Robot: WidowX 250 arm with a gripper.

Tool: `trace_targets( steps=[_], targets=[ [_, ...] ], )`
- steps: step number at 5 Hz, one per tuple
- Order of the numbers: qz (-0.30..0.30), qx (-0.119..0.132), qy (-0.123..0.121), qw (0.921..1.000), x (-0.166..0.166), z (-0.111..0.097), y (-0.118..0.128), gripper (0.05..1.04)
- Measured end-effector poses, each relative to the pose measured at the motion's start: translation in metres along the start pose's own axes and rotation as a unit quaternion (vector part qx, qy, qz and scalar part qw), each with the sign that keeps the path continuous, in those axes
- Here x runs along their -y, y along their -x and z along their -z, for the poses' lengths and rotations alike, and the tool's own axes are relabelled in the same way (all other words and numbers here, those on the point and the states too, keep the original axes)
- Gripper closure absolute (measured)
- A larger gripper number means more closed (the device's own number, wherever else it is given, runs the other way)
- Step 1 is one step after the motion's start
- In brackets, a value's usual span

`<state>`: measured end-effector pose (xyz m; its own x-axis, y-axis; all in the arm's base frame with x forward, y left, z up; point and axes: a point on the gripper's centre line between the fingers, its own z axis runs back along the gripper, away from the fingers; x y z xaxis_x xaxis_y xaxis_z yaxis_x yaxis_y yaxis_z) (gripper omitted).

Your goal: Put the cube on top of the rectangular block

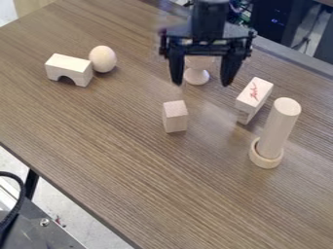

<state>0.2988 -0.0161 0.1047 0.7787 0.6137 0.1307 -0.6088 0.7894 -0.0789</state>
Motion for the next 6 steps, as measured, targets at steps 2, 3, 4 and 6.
trace_targets(
  steps=[2,3,4,6],
  targets=[
    [-0.036,-0.030,0.019,0.9987,-0.017,0.017,0.005,0.084],
    [-0.049,-0.043,0.024,0.9976,-0.026,0.022,0.006,0.084],
    [-0.055,-0.055,0.023,0.9967,-0.034,0.025,0.008,0.084],
    [-0.027,-0.070,-0.015,0.9971,-0.034,0.033,-0.003,0.084]
  ],
)
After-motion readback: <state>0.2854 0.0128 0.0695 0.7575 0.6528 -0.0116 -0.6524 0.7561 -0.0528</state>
